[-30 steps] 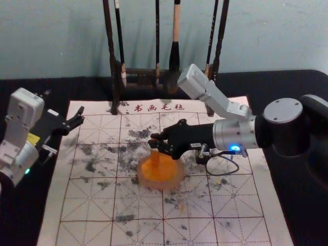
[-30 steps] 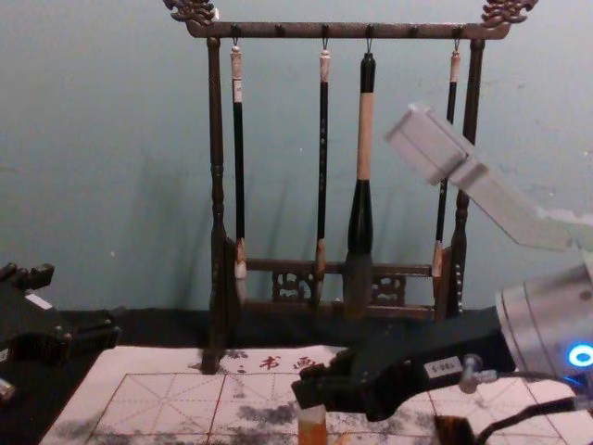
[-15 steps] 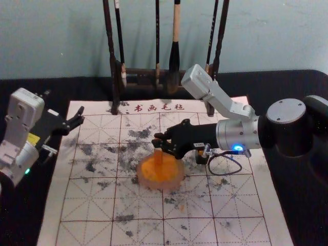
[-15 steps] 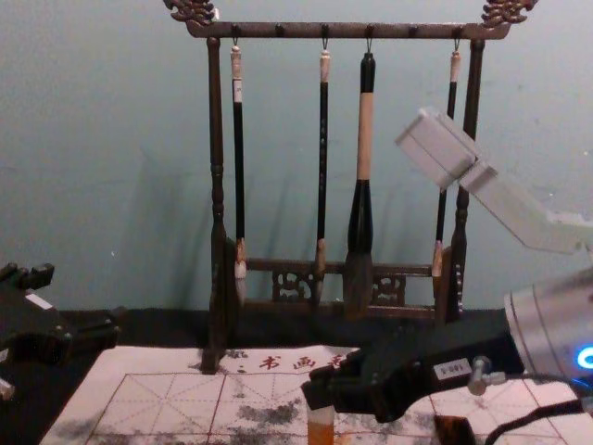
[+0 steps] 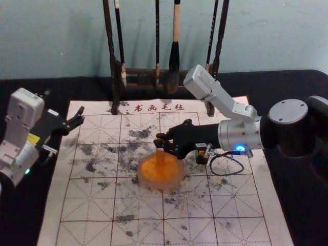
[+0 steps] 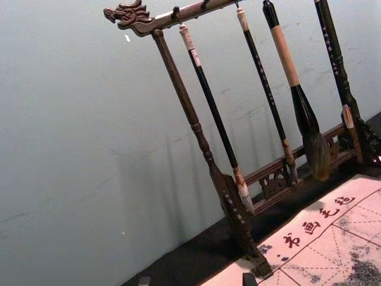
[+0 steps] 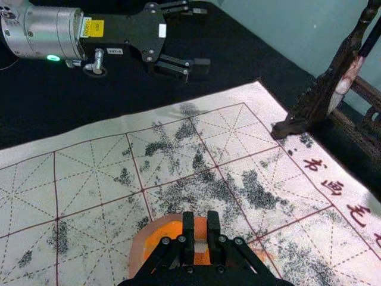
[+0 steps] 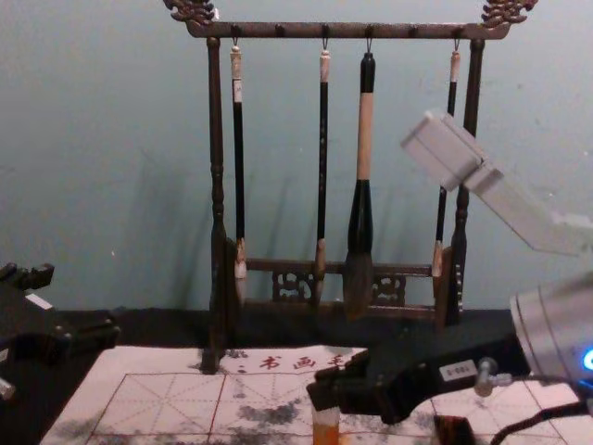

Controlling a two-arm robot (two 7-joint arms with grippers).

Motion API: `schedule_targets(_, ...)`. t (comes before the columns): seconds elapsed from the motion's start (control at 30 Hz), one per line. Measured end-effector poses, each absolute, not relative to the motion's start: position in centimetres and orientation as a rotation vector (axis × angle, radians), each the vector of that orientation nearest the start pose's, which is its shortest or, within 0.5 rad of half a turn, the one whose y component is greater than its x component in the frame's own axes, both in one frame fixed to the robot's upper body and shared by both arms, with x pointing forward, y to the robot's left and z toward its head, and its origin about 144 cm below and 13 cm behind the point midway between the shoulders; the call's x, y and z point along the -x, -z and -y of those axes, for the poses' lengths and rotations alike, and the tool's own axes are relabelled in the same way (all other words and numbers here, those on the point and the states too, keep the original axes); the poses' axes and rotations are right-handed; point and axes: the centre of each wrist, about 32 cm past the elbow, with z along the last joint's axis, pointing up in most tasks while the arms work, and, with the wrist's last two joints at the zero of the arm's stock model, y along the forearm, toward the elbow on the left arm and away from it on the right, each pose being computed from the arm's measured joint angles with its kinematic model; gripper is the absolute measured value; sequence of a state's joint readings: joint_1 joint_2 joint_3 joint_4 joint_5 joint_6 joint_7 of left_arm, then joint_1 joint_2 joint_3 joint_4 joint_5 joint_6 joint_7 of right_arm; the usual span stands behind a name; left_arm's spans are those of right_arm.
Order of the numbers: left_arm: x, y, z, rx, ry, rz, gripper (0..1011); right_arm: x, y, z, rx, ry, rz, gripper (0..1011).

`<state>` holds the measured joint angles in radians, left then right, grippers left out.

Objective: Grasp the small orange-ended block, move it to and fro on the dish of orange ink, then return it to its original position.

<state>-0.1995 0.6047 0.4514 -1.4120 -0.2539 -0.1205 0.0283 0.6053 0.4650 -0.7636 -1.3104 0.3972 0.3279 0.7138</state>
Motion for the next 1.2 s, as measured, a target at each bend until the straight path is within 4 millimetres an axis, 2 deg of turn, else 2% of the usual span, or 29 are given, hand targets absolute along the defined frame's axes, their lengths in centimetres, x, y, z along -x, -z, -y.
schedule_targets(0.3,-48.9,-114.0,-31.0,-0.305,-1.248,0.285,1002,-56.2,-121.7,21.1,0.444,0.394,-0.070,127)
schedule_targets(0.63,-48.9,-114.0,-31.0,-0.304,-1.248,0.285,1001,-54.6,-123.7,22.5,0.364,0.442,-0.044,127)
schedule_targets(0.97,-48.9,-114.0,-31.0,-0.304,-1.248,0.285,1001,-51.8,-124.7,24.7,0.305,0.610,-0.056,126)
schedule_targets(1.2,-48.9,-114.0,-31.0,-0.304,-1.248,0.285,1001,-50.1,-124.4,25.7,0.304,0.702,-0.081,127)
